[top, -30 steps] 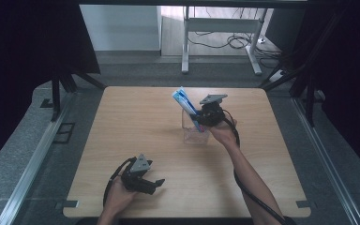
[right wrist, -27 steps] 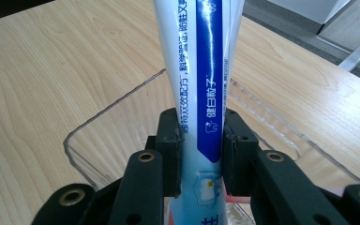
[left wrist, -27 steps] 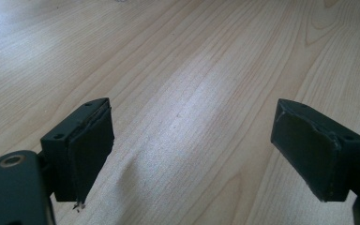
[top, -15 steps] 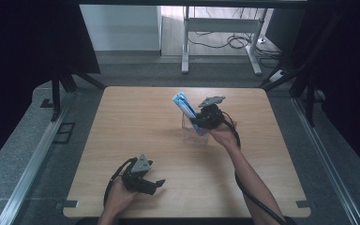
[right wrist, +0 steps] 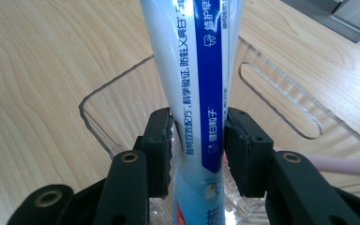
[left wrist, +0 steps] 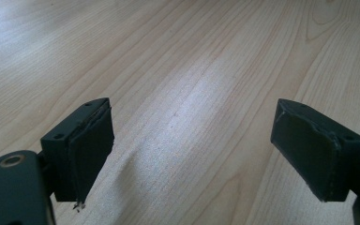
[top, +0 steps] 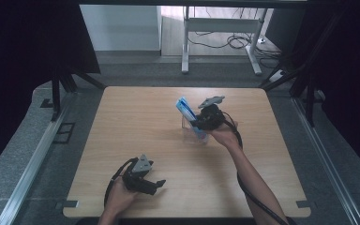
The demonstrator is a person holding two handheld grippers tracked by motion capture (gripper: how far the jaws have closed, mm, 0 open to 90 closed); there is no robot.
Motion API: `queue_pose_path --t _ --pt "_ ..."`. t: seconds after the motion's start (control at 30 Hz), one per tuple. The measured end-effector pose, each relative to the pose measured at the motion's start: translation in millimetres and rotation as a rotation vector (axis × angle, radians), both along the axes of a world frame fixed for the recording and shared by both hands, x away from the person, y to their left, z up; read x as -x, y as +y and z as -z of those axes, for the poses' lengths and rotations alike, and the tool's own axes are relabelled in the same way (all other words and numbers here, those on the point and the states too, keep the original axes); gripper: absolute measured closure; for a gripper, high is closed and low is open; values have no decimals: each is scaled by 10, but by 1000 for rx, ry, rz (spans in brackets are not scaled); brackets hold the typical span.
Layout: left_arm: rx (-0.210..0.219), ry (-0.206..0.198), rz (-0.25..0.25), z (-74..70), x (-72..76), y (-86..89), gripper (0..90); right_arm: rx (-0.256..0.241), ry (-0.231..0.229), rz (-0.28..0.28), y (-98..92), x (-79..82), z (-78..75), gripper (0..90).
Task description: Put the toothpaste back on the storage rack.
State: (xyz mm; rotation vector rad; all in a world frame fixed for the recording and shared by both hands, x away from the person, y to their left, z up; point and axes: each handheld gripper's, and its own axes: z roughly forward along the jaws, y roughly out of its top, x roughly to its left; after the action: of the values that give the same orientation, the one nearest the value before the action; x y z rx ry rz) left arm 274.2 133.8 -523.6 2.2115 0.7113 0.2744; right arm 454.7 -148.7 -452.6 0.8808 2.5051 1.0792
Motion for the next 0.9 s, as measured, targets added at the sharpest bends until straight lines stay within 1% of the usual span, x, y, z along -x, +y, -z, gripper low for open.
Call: queue_pose_path --t 0.07,0.13,0.2,0.23,0.33,0.4,0.47,0.53,0.63,0.77,0.83,0.9 --pt "-1 -1 2 -1 1 -2 138 -4 1 6 -2 5 -21 605" --pt "-3 -3 5 -3 -2 0 137 -12 -9 7 -1 13 -43 585" --pt "8 -2 4 -6 -2 2 138 -15 -8 10 5 25 -67 559" --pt "8 -2 6 -8 -3 3 137 -12 -15 11 8 34 -82 551" --pt "9 0 4 -7 -2 3 137 -27 -9 4 11 58 -124 530" --pt "9 0 5 -4 -3 1 137 -25 -11 1 18 68 -147 517" --pt "11 0 4 -4 -2 0 137 -32 1 -8 28 83 -170 507" --pt "10 0 4 -6 -2 1 137 -21 -15 -11 41 99 -185 492" --pt "11 1 5 -7 -4 4 137 -19 -16 -11 45 112 -203 470" --pt "10 1 6 -8 -5 7 137 -24 -5 -6 27 121 -227 432" --pt "17 2 4 -5 -5 4 137 -28 -12 -5 12 129 -237 412" --pt "18 3 5 -5 -4 5 137 -39 -10 -2 -4 136 -248 386"
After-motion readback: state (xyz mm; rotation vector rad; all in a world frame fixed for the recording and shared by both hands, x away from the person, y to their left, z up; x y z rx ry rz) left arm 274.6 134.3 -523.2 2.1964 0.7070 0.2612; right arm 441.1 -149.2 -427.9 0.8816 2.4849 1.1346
